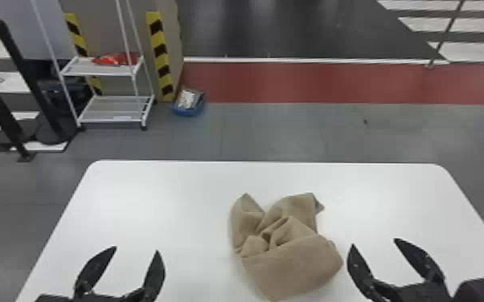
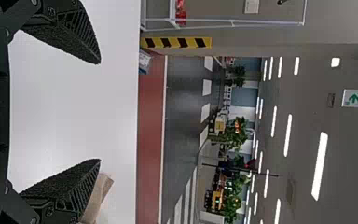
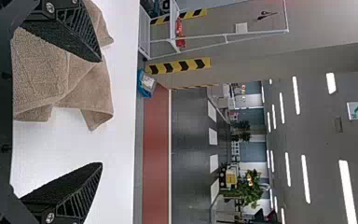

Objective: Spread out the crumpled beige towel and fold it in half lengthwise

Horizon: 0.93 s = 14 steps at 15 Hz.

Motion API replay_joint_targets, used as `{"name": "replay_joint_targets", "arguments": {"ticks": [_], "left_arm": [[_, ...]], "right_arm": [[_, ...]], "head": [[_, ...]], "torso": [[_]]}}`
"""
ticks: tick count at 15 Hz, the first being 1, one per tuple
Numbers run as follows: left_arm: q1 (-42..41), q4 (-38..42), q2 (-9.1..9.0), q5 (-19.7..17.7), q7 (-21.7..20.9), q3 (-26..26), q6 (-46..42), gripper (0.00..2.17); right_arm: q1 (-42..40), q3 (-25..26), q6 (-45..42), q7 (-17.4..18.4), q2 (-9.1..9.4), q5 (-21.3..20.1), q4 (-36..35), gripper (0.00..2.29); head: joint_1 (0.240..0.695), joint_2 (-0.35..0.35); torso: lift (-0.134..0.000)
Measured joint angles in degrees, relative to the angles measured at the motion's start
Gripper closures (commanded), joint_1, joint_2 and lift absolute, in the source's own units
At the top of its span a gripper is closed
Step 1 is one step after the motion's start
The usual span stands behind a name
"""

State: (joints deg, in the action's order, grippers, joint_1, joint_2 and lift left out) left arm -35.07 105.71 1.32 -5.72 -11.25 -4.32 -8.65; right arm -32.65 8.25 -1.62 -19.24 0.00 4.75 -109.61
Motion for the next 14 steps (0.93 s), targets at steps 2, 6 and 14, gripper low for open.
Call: {"name": "replay_joint_targets", "arguments": {"ticks": [2,6,14], "left_arm": [[0.1,-0.1,0.0,0.0,0.0,0.1,0.0,0.15],[0.4,0.0,0.09,1.8,-0.3,3.1,0.3,0.15],[5.4,0.1,0.69,8.2,-6.2,15.4,12.3,0.15]], "right_arm": [[0.9,0.3,0.1,0.0,0.0,0.0,1.4,0.09],[1.6,1.6,0.1,0.0,0.0,0.0,2.8,0.09],[2.1,11.7,-0.5,-0.7,0.0,4.6,5.1,0.09]], "head": [[0.695,-0.009],[0.695,-0.072],[0.695,-0.35]], "torso": [[0.0],[0.0],[0.0]]}}
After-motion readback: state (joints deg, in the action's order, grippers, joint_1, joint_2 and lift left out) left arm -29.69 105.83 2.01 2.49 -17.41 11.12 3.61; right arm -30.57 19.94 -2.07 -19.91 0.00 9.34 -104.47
